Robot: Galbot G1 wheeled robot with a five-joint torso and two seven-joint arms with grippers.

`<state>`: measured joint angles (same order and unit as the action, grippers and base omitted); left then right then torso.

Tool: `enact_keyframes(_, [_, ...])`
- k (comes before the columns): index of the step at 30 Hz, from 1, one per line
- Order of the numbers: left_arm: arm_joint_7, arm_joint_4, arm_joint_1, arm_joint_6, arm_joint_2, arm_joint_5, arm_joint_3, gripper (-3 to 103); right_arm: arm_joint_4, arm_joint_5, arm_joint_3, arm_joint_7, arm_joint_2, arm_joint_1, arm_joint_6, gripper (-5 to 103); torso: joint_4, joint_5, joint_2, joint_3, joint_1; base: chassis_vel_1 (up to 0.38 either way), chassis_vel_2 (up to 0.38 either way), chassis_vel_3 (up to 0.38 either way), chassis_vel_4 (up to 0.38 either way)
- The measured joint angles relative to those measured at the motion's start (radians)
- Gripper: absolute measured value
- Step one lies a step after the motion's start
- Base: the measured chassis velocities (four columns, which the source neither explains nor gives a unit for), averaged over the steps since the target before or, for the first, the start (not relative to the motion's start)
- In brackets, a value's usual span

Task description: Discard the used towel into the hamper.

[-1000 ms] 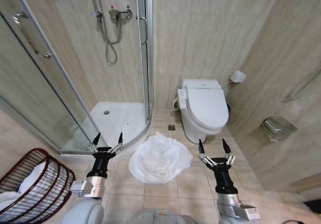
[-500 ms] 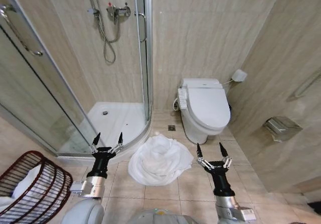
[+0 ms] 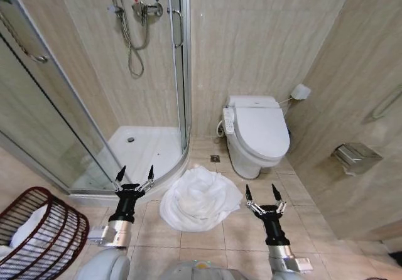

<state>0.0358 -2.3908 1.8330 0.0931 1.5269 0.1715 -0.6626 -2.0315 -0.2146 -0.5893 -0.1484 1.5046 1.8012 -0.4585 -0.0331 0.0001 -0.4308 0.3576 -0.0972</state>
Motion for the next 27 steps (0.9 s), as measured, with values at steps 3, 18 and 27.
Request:
enact_keyframes(3, [0.000,0.000,0.000,0.000,0.000,0.000,0.000,100,0.041,-0.011,0.000,-0.002,-0.015,-0.023,0.022,100,0.0000,0.0000,0.010,-0.006,0.004,0.000,0.000,0.000,0.000])
enact_keyframes(18, [0.000,0.000,0.000,0.000,0.000,0.000,0.000,100,0.390,-0.046,0.121,-0.036,-0.147,-0.262,0.111,100,-0.0001,0.0002,0.071,-0.045,0.026,0.000,0.000,0.000,0.000])
enact_keyframes(27, [0.000,0.000,0.000,0.000,0.000,0.000,0.000,100,0.598,-0.046,0.237,-0.087,-0.224,-0.445,0.158,100,0.0000,0.0000,0.108,-0.070,0.038,0.012,0.015,0.015,0.012])
